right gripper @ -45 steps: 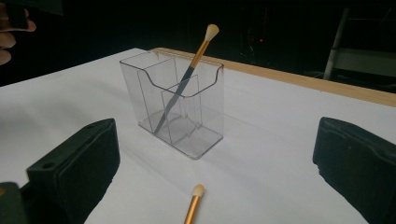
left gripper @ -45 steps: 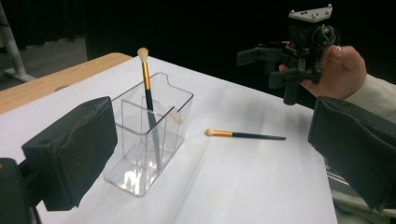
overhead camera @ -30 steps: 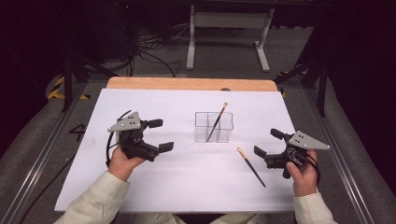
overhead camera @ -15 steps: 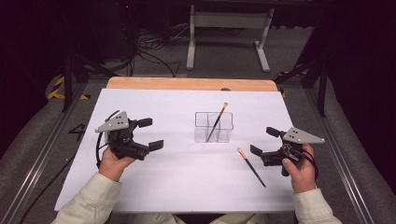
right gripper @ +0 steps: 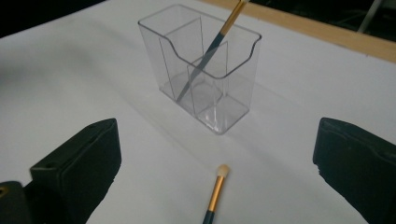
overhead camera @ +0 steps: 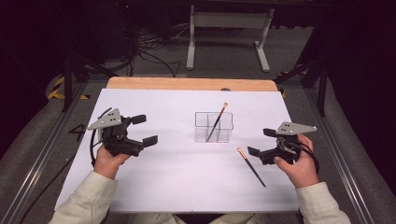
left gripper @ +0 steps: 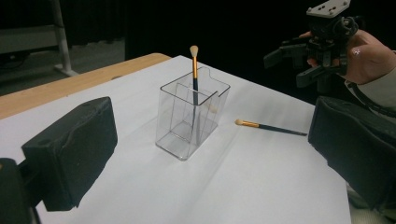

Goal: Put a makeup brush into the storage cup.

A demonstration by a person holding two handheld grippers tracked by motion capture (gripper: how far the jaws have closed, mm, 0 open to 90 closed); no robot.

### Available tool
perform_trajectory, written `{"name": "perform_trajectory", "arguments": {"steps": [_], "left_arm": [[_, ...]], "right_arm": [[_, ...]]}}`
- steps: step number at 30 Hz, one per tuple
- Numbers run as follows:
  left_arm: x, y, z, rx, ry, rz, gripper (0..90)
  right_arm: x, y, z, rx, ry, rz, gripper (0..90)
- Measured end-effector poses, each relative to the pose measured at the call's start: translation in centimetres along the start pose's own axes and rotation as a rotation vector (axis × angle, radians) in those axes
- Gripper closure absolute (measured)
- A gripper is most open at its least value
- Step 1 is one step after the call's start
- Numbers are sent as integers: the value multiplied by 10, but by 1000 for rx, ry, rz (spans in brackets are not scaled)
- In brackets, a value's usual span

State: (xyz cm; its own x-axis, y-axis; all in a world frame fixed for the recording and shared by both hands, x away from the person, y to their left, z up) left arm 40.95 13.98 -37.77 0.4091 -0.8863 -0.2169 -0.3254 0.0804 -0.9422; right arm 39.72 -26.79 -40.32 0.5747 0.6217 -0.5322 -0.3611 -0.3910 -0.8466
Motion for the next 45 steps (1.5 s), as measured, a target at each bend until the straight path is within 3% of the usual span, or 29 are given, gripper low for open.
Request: {"name": "perform_trajectory", "arguments": {"steps": [5,16,24,31,42,45], "left_arm": [[0,1,3,-7,2,2,22],[-1,1,7,-20,0,-6,21],[-1,2,8,-25,-1,-5,21],[-1,3,9,-36,1,-5,21],[0,4,11,-41,2,1,21],[0,4,11,-40,1,2,21]], "right_arm": [[4,3,1,-10,-6,130,18],[10,-3,4,-77,14,245,43],[14,-5,4,-84,23,332,44],[20,-2,3,-95,30,441,43],[24,2,0,-84,39,496,43],[25,4,0,-62,37,519,50]]}}
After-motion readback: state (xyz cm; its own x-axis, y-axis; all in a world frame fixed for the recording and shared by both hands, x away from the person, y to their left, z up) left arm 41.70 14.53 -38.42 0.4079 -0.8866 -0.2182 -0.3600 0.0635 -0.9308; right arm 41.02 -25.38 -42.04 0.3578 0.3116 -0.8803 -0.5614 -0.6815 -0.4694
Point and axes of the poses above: each handheld gripper's, and its own axes: x roughly forward along the jaws, y roughly out of its underside, z roughly to its left, the point moved 6 cm from there along x, roughly forward along the jaws, and after that the axes turned 4 degrees about -x, right-handed, at the moved point
